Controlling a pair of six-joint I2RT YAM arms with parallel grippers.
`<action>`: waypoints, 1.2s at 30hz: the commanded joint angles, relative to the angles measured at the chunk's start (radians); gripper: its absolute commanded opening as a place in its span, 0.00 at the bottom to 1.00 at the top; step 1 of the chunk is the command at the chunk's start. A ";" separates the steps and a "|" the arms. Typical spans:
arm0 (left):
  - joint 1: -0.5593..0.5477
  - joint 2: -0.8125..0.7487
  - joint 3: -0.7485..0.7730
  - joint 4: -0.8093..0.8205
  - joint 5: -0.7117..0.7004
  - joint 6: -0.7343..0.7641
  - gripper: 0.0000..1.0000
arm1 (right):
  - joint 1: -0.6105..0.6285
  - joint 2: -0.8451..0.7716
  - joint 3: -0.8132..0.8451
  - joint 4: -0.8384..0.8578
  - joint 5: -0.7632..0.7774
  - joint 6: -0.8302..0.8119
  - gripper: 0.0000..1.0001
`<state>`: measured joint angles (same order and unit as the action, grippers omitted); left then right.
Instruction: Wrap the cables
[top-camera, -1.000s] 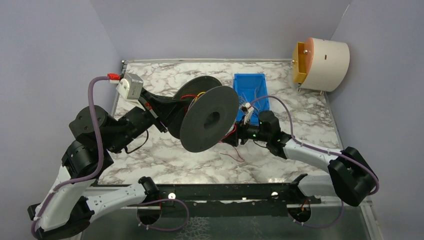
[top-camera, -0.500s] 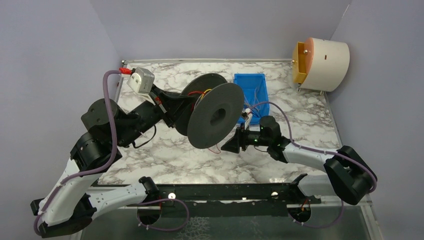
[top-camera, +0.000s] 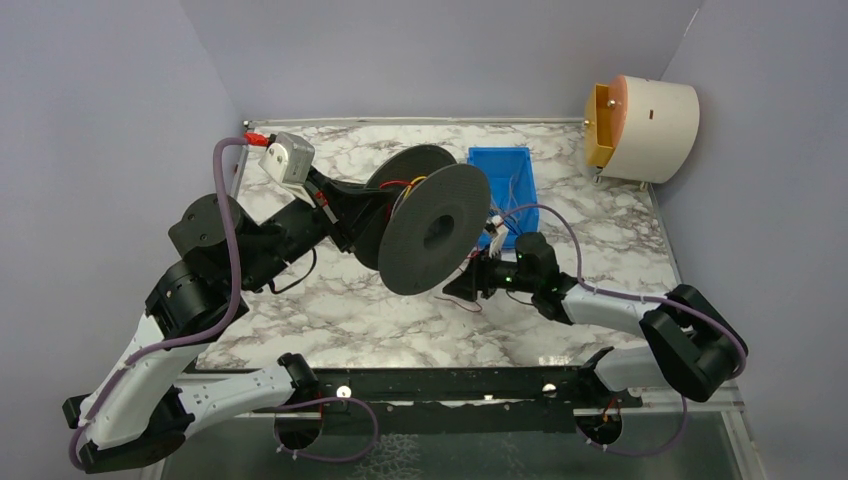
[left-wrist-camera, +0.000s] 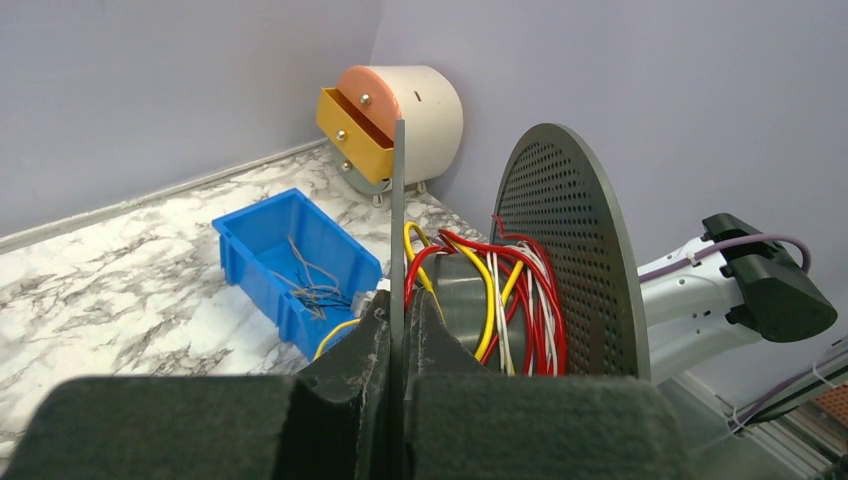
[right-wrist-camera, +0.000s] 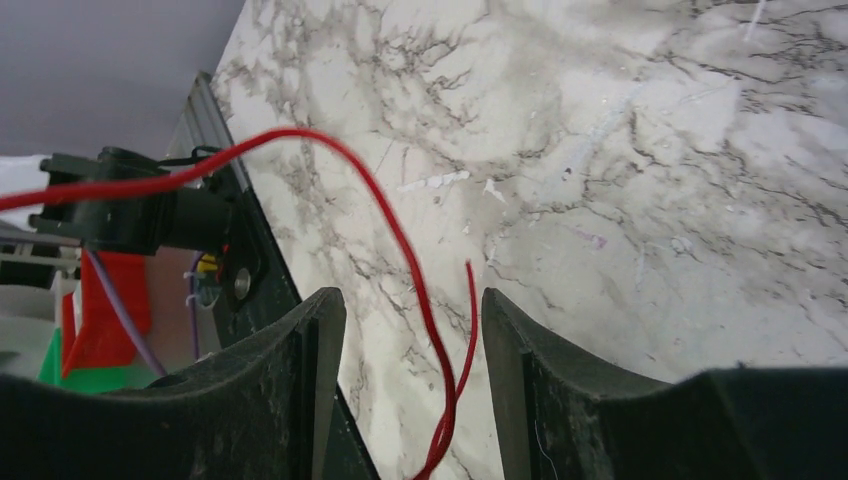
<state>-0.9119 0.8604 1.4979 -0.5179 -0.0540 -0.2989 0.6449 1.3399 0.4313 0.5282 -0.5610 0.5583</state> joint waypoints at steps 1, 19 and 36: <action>-0.003 -0.009 0.048 0.116 -0.020 -0.013 0.00 | -0.002 -0.024 0.010 -0.047 0.153 -0.002 0.57; -0.002 0.052 0.023 0.127 -0.305 -0.027 0.00 | 0.020 -0.096 -0.088 -0.031 0.133 -0.035 0.01; 0.013 0.269 -0.017 0.337 -0.716 0.072 0.00 | 0.335 -0.123 -0.022 -0.238 0.350 -0.089 0.01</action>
<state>-0.9112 1.0958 1.4673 -0.3656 -0.6212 -0.2852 0.8944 1.2373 0.3599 0.3717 -0.3126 0.4946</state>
